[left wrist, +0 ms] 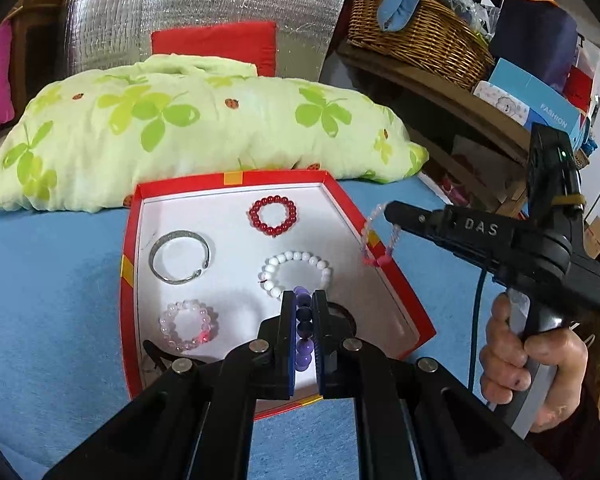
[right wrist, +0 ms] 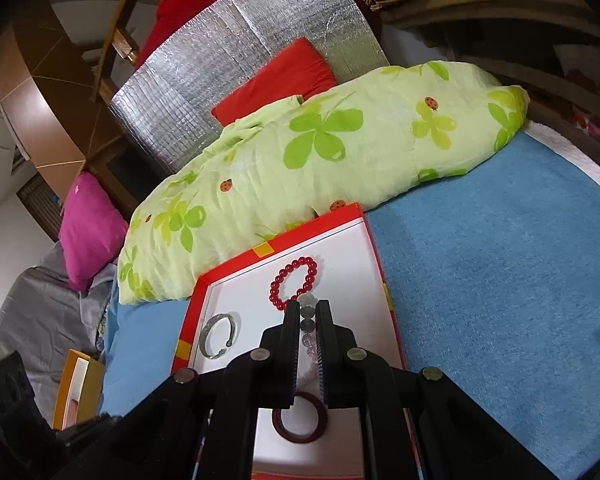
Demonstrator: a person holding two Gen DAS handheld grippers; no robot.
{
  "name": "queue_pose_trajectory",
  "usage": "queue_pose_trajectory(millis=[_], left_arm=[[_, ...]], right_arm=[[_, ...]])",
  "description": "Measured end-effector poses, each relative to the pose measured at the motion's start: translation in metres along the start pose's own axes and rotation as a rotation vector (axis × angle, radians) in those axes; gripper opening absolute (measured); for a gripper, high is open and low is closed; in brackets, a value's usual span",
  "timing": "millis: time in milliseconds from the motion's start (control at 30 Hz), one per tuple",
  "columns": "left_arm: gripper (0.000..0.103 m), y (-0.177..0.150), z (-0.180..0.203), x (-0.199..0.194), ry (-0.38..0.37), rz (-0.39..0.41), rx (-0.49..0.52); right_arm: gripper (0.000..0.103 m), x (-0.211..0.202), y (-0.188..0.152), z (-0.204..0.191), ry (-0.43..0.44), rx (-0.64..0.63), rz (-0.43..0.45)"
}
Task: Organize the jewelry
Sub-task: 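Carry the purple and pink bracelets over the red box and lower them in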
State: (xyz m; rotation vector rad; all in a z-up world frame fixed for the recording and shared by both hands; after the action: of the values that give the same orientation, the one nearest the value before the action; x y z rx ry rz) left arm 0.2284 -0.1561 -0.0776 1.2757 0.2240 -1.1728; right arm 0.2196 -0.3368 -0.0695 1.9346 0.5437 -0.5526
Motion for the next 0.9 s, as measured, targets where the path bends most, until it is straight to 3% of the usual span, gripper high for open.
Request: queue_pose_trajectory(millis=[267, 900], left_arm=[[0.008, -0.005, 0.0, 0.011, 0.0, -0.037, 0.01], [0.008, -0.014, 0.0, 0.025, -0.007, -0.085, 0.041]], right_arm=[[0.009, 0.022, -0.004, -0.002, -0.031, -0.008, -0.032], [0.009, 0.046, 0.003, 0.005, -0.063, 0.031, -0.015]])
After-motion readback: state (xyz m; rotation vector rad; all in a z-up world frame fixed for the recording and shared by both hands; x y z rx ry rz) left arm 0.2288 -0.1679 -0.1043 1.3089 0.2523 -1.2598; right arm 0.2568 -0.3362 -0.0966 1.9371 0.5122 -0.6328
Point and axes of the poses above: each gripper's, at about its wrist camera, not at the fingertips, and x roughly the way its jaws point, z to its right, y to its top, the point moved 6 cm from there along x, roughly the way its jaws point, and after that the axes turned 11 degrees about -x, right-handed, at the moved point
